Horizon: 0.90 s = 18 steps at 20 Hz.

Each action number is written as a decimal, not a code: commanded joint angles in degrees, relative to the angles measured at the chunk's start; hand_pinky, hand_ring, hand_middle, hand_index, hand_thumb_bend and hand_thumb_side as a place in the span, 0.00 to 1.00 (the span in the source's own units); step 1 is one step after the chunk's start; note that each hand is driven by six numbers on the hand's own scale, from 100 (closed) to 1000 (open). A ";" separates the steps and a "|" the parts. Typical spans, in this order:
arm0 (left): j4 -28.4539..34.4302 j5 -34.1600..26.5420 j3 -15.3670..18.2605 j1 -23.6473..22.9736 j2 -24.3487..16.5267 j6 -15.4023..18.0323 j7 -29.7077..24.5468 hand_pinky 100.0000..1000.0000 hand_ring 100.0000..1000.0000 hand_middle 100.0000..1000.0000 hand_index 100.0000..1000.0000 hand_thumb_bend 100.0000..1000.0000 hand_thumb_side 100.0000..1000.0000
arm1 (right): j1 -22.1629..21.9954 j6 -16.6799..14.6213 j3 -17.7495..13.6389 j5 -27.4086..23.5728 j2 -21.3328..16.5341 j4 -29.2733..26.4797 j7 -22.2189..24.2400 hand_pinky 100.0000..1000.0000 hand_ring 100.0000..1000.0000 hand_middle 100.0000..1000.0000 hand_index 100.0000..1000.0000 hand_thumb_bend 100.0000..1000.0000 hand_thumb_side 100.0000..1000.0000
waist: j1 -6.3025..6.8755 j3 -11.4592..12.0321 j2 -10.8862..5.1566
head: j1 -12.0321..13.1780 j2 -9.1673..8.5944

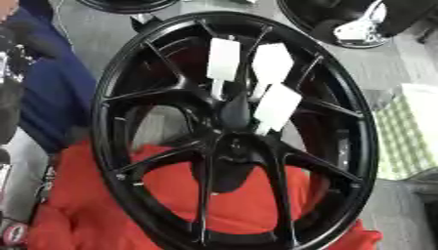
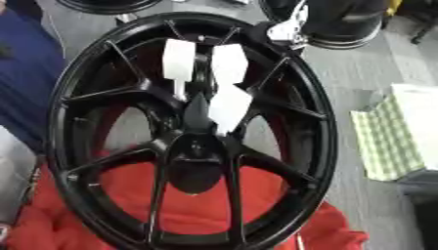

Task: Pull the pin out of the wheel hub.

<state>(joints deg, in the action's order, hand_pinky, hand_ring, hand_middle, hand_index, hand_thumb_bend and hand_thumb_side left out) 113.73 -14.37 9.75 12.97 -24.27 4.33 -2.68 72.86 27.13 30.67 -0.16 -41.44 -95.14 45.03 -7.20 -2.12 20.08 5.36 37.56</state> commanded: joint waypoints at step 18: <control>0.86 -0.20 -0.15 1.34 -0.83 -0.04 -0.61 0.83 0.56 0.48 0.71 0.00 0.61 | 1.33 4.96 1.90 -1.98 1.26 3.02 1.42 0.75 0.88 0.78 0.85 0.23 0.00 | 0.50 0.62 -0.56 | -2.32 -1.62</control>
<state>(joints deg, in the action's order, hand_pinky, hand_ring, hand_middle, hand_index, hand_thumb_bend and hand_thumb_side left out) 113.73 -14.55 9.71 13.68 -24.25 4.18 -3.10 73.08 28.58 33.20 -2.56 -39.51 -92.30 43.59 -7.19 -1.50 20.53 3.16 35.72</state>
